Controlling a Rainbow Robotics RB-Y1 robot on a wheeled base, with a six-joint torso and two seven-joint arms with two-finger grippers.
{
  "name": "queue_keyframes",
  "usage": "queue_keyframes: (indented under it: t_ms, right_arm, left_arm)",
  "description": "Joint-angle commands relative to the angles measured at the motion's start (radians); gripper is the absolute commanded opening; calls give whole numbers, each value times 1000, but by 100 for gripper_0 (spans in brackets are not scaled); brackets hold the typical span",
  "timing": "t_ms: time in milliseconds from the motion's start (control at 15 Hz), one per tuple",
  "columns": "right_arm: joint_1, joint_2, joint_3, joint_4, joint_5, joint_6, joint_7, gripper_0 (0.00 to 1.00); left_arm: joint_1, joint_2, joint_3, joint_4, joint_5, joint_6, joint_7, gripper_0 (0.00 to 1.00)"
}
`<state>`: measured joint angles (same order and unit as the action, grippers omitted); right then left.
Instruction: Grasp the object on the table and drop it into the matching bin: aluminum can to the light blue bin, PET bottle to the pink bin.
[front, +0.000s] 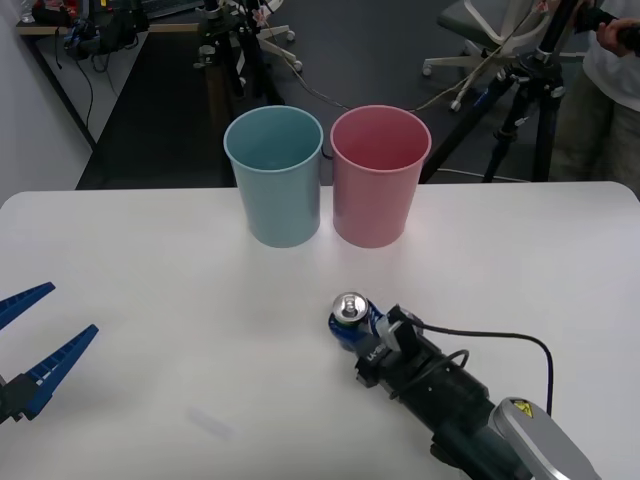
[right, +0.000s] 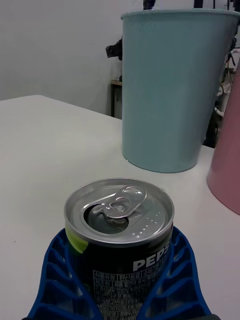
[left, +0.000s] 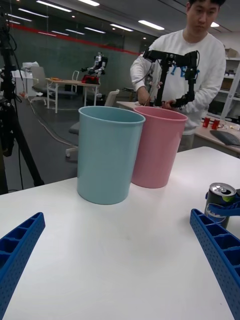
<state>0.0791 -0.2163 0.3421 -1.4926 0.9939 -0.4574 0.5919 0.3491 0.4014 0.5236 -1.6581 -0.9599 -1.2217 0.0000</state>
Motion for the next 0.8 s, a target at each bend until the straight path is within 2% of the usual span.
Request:
queue_keyframes:
  t_ms: [67,200,600,800]
  right_arm:
    - [24,-17,0,-77,-5,0,-24,0]
    - [42,-38,14,-153,2,19,-95,0]
    - [60,-155,107,-428,49,226,-294,0]
    - [37,-184,115,-497,63,253,-389,0]
  left_arm:
    - [0,0,0,0,0,0,0,100]
    - [0,0,0,0,0,0,0,100]
    - [0,0,0,0,0,0,0,100]
    - [0,0,0,0,0,0,0,100]
